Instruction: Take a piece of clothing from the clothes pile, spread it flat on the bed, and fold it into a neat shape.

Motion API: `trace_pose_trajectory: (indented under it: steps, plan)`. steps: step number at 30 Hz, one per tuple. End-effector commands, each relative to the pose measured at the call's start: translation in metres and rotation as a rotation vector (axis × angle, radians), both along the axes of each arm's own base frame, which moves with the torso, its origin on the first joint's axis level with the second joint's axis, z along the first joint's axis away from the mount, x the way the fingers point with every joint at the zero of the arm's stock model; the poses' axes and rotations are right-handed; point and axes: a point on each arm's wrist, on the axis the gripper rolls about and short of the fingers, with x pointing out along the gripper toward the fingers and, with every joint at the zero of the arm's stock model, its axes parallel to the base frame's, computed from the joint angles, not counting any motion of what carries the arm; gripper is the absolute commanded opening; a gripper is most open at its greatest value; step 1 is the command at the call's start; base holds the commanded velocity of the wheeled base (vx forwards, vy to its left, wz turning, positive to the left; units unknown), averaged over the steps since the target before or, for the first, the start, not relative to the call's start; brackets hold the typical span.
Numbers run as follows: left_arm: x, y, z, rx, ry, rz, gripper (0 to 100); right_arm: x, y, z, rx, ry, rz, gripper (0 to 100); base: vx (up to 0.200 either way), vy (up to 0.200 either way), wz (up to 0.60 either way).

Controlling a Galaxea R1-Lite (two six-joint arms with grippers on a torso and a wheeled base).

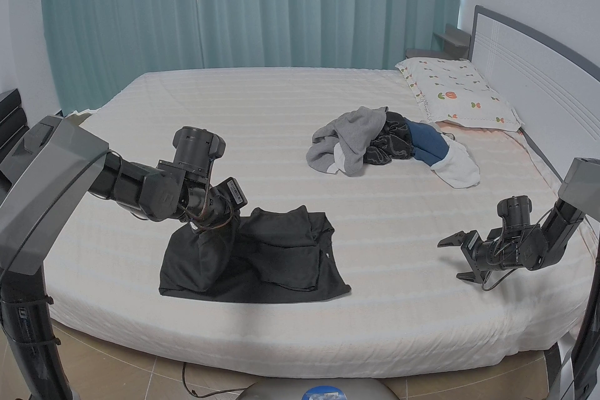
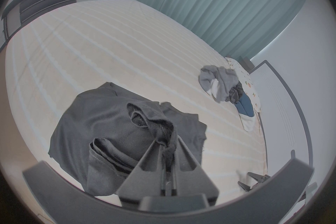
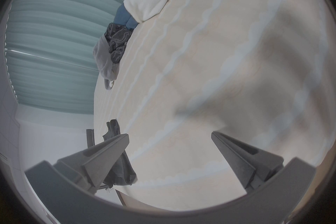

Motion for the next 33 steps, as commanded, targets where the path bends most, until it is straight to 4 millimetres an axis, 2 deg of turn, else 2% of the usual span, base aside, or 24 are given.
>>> trace_pose_trajectory:
  steps: [1, 4, 14, 15, 25, 29, 31, 33]
  plan:
    - [0.011, -0.018, -0.008, -0.023, 0.033, -0.005, 0, -0.002, 0.000, -0.002, -0.001, 0.009, 0.000, 100, 0.000, -0.200, 0.00]
    - [0.017, -0.026, -0.018, -0.027, 0.064, -0.003, 0, -0.001, 0.000, -0.001, -0.002, -0.007, 0.000, 100, 0.000, -0.200, 0.00]
    - [0.027, -0.039, -0.031, -0.072, 0.075, 0.040, 0, -0.003, 0.000, -0.003, -0.003, -0.001, 0.002, 100, 0.000, 0.000, 0.00]
    - [0.026, -0.041, -0.033, -0.074, 0.080, 0.040, 100, -0.002, 0.001, -0.003, -0.003, -0.003, 0.004, 100, 0.000, 0.000, 0.00]
    - [0.022, -0.040, -0.028, -0.078, 0.090, 0.040, 100, -0.002, 0.000, -0.003, -0.003, -0.003, 0.002, 100, 0.000, 0.000, 0.00]
    - [0.017, -0.030, -0.017, -0.089, 0.099, 0.066, 100, -0.002, 0.000, -0.002, -0.004, -0.005, 0.002, 100, 0.000, 0.000, 0.00]
    - [0.013, -0.013, -0.009, -0.109, 0.103, 0.102, 100, -0.002, 0.000, -0.003, -0.003, -0.003, 0.002, 100, 0.000, 0.000, 0.00]
    - [0.011, -0.008, -0.009, -0.111, 0.108, 0.110, 100, -0.002, 0.000, -0.003, -0.003, -0.003, 0.002, 100, 0.000, 0.000, 0.00]
